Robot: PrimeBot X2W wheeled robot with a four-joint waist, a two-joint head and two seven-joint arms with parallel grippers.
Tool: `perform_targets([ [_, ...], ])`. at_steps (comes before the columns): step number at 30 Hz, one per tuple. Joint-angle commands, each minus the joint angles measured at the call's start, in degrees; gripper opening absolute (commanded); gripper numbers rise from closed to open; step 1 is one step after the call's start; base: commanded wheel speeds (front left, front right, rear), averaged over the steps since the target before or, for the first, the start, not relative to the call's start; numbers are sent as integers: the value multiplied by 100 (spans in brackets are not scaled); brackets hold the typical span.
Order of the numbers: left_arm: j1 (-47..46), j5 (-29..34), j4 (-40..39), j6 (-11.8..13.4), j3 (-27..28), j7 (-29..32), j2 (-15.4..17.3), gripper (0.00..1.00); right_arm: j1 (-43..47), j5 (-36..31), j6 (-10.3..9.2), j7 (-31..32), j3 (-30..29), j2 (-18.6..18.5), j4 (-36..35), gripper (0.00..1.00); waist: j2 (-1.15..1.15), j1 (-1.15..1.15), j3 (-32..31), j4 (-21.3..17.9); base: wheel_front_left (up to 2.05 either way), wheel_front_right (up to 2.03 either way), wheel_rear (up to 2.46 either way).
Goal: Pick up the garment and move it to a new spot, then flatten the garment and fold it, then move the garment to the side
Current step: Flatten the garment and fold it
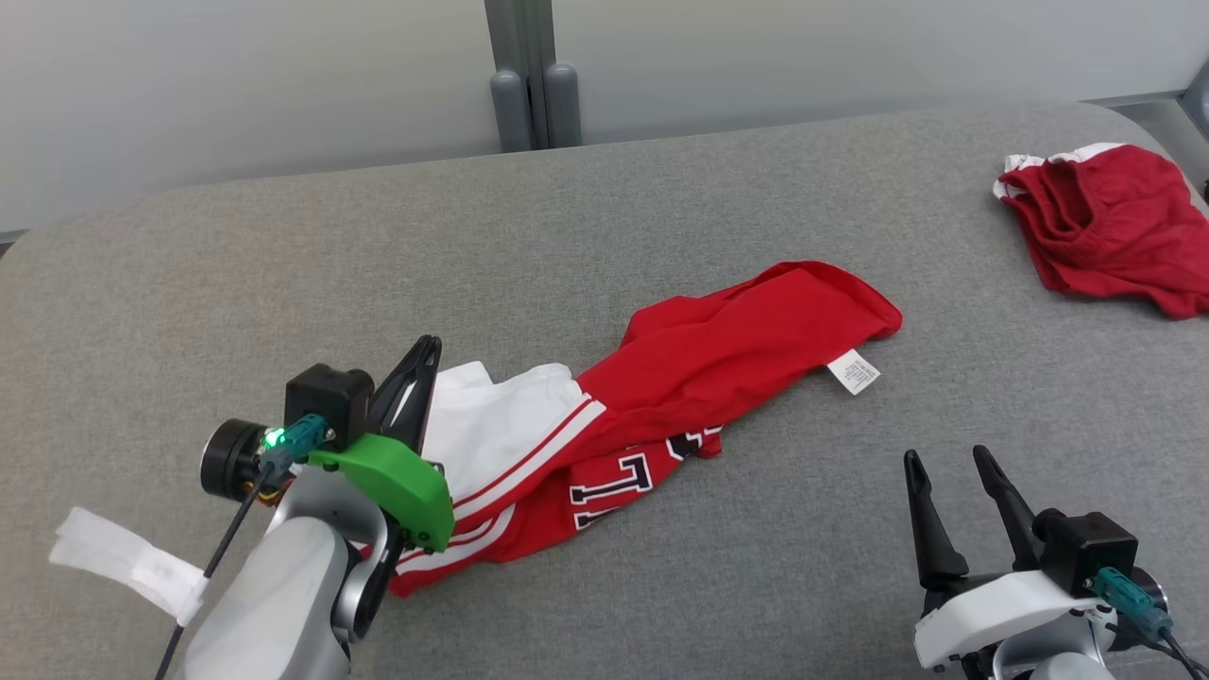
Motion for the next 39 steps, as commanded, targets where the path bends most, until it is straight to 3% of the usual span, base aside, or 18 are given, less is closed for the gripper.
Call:
perform_targets([
  [1,117,-62,12,36,11,-61,38,0,64,-32,-9,-17,-13,15,2,100,0,0,-22,38,0,0,0],
  [3,220,-106,16,68,45,-120,37,0,70,-34,-9,-17,-21,17,12,100,0,0,-45,68,0,0,0],
  [4,257,-108,10,89,60,-178,51,20,72,-33,-9,-17,-23,19,14,100,0,0,-56,80,0,0,0],
  [5,305,-78,1,120,68,-253,73,73,76,-33,-9,-17,-22,19,17,100,0,0,-72,93,0,0,0],
  [6,355,-82,4,139,82,-309,72,100,81,-32,-9,-17,-18,19,21,100,0,0,-87,102,0,0,0],
  [13,705,-115,-53,334,335,-827,128,100,113,-49,-9,-17,-9,18,10,100,0,0,-236,154,0,0,0],
  [23,1357,70,-684,503,1059,-969,67,100,132,-83,-9,-17,1,20,-125,100,0,0,-398,247,0,0,0],
  [32,2066,569,-1346,211,1958,-969,-176,100,141,-115,-9,-17,36,31,-238,100,0,0,-455,338,0,0,0],
  [39,2462,825,-1514,-180,2664,-963,-518,100,160,-86,-9,-17,131,43,-296,100,0,0,-469,411,0,0,0],
])
